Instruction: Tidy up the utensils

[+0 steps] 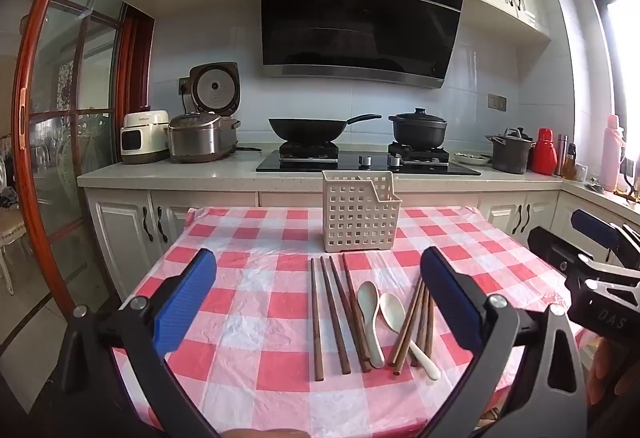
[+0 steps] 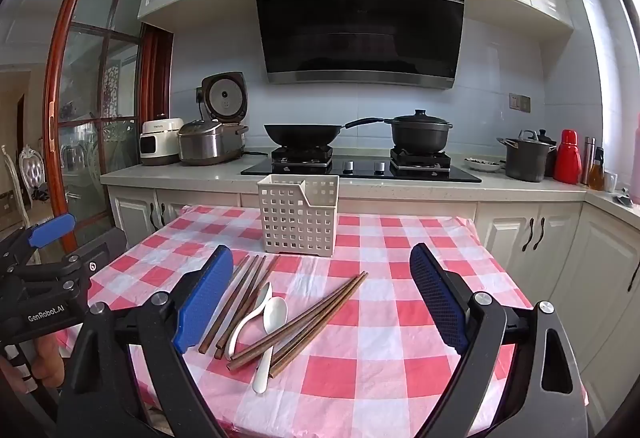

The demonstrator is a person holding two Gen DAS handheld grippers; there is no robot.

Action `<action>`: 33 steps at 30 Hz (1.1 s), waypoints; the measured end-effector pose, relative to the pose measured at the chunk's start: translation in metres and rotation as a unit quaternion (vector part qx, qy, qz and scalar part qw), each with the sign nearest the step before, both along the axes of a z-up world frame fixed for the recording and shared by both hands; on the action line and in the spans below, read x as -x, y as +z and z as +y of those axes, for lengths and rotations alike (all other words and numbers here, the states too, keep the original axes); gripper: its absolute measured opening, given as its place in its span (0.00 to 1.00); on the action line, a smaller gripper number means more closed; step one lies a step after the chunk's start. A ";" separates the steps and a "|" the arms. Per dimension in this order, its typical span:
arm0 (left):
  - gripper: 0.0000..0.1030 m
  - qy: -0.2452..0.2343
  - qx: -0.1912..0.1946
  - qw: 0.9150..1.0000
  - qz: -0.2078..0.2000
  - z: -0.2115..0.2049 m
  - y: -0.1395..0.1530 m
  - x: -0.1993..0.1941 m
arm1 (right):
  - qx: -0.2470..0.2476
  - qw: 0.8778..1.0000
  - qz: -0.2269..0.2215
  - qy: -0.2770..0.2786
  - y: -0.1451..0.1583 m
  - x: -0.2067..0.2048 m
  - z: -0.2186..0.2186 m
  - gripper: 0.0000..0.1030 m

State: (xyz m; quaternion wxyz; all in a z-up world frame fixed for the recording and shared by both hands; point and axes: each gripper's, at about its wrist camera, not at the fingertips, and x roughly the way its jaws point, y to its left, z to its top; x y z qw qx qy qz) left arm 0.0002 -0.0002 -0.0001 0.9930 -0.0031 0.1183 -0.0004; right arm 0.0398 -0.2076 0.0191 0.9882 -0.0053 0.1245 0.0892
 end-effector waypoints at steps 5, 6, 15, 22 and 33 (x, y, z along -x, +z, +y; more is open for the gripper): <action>0.96 -0.001 0.002 1.000 0.001 0.000 0.000 0.001 | -0.001 1.000 0.001 0.000 0.000 0.000 0.000 0.82; 0.96 -0.001 0.002 1.000 0.001 0.000 0.000 0.002 | -0.001 1.000 0.001 0.000 0.000 0.000 -0.001 0.82; 0.96 0.000 0.003 1.000 0.007 0.000 -0.005 -0.001 | 0.002 1.000 0.002 0.001 -0.001 -0.002 0.000 0.82; 0.96 0.000 0.005 1.000 0.008 0.001 -0.004 -0.001 | 0.002 1.000 0.004 0.001 -0.002 -0.002 -0.002 0.82; 0.96 0.000 0.006 1.000 0.010 0.002 -0.005 -0.002 | -0.001 1.000 0.006 0.000 -0.002 -0.001 -0.002 0.82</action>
